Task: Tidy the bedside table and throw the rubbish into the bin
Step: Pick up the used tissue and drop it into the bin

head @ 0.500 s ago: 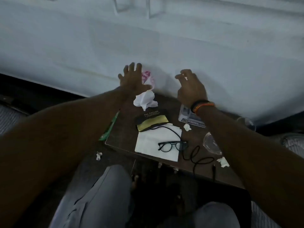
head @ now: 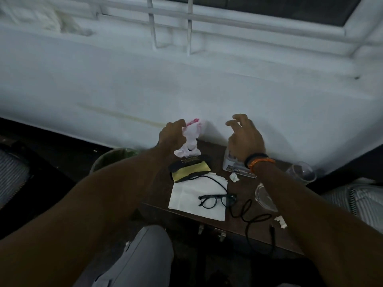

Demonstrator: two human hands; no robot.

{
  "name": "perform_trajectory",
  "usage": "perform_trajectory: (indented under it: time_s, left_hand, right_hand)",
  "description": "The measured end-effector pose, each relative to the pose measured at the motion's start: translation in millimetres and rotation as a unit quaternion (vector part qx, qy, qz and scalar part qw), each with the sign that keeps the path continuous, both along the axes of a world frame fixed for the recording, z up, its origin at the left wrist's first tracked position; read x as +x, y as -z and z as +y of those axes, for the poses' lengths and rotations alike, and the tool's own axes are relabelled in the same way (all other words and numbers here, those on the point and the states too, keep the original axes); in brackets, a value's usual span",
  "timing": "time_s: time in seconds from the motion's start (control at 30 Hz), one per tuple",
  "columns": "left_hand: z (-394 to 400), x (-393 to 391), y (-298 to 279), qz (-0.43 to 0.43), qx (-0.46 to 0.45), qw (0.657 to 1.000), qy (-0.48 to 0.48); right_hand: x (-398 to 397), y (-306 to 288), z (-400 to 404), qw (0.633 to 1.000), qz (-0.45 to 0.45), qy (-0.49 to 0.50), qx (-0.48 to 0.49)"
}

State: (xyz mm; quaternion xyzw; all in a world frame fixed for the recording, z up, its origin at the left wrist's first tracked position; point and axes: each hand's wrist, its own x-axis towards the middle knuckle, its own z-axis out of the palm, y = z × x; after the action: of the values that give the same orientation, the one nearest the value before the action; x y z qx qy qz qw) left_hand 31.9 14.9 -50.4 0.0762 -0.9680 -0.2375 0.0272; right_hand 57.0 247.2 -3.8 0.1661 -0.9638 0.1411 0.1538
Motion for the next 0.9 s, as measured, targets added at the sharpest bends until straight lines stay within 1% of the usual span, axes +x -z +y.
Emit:
perform_trajectory:
  time_s: [0.1,0.23,0.37,0.47,0.57,0.67,0.8,0.9]
  left_hand:
    - [-13.8,4.8,-17.4,0.031,0.016,0.999,-0.007]
    - [-42.8,10.5,-38.7,0.078,0.018,0.996,-0.035]
    - [-81.6,19.2,-49.4,0.1,0.04,0.992,-0.065]
    - [-117.0,31.3,-55.1,0.107,0.038,0.99,-0.089]
    - [-152.5,44.5,-55.9,0.102,0.029,0.989,-0.105]
    - [-184.9,57.8,-46.1,0.075,0.018,0.99,-0.122]
    - [-222.3,73.9,-15.3,0.039,0.021,0.988,-0.147]
    - [-236.0,82.9,10.6,0.009,0.021,0.988,-0.151]
  right_hand:
    - [6.5,-12.5,2.0,1.0,0.013,0.008,-0.001]
    - [16.2,-24.2,-15.4,1.0,0.023,0.0,-0.009]
    - [21.7,-27.7,-44.2,0.999,0.022,-0.025,-0.004]
    - [23.4,-27.9,-74.2,0.999,0.017,-0.038,-0.01]
    - [23.3,-23.8,-106.9,0.998,0.01,-0.057,-0.018]
    - [22.8,-14.3,-137.8,0.996,0.002,-0.084,-0.021]
    - [19.8,8.3,-179.2,0.992,-0.025,-0.126,-0.008]
    - [18.0,28.4,-200.4,0.987,-0.053,-0.148,-0.004]
